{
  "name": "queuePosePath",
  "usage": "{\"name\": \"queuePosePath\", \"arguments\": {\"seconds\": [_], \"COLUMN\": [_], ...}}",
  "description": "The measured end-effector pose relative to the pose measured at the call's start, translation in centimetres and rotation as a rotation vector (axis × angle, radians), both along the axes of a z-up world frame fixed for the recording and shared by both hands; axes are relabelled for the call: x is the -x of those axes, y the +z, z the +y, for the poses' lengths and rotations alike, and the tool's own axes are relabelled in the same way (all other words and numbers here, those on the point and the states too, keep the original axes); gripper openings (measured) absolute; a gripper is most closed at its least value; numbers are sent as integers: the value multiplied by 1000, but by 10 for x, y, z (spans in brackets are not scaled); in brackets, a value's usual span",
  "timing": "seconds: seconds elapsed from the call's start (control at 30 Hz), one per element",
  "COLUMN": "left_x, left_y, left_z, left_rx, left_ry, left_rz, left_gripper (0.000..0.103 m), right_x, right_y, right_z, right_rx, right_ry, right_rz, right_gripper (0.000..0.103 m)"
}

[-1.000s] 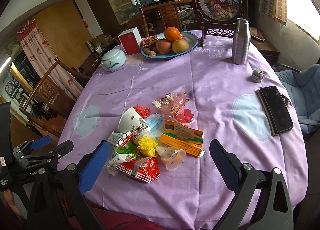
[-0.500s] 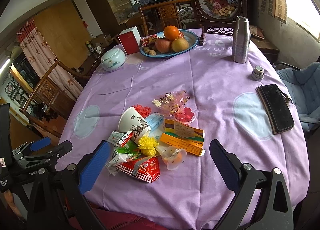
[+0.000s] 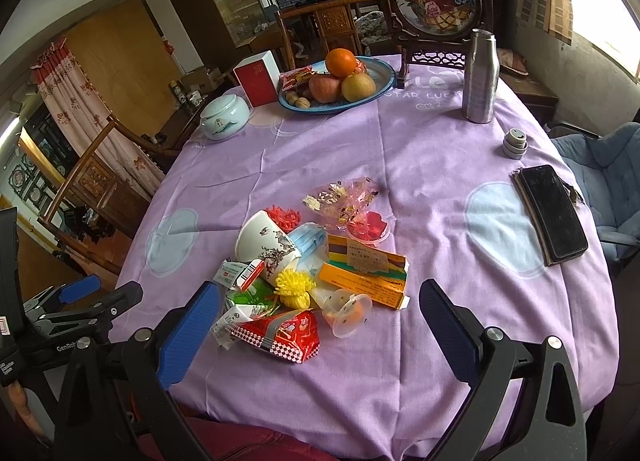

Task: Collect trash

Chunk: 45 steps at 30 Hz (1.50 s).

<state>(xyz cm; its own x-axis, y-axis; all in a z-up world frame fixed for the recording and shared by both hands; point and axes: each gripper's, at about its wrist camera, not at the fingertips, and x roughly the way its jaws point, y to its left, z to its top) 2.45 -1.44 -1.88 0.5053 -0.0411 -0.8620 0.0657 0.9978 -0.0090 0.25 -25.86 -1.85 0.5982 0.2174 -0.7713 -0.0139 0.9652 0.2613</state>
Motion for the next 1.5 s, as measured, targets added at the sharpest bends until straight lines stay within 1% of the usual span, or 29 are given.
{"name": "queuePosePath", "arguments": {"seconds": [0.23,0.43,0.93,1.2,1.37,1.5], "left_x": [3,7,-1,-7,-13,-17], "left_y": [-3,-9,-13,-20,-28,-36], "left_z": [0,1,6,12,23,38], "left_rx": [2,10,26,33,46,50], "left_ry": [2,6,6,-10,-6,5], "left_rz": [7,31,62,99,136,171], "left_gripper": [97,97,97,97,97,97], "right_x": [3,3,-2,-4,-2,3], "right_y": [-5,-8,-10,-15,-20,-25], "right_z": [1,1,4,10,6,-5], "right_rx": [2,3,12,12,-3,-31], "right_ry": [1,3,-2,-12,-54,-126], "right_rz": [10,29,56,86,103,120], "right_gripper": [98,97,97,97,97,97]}}
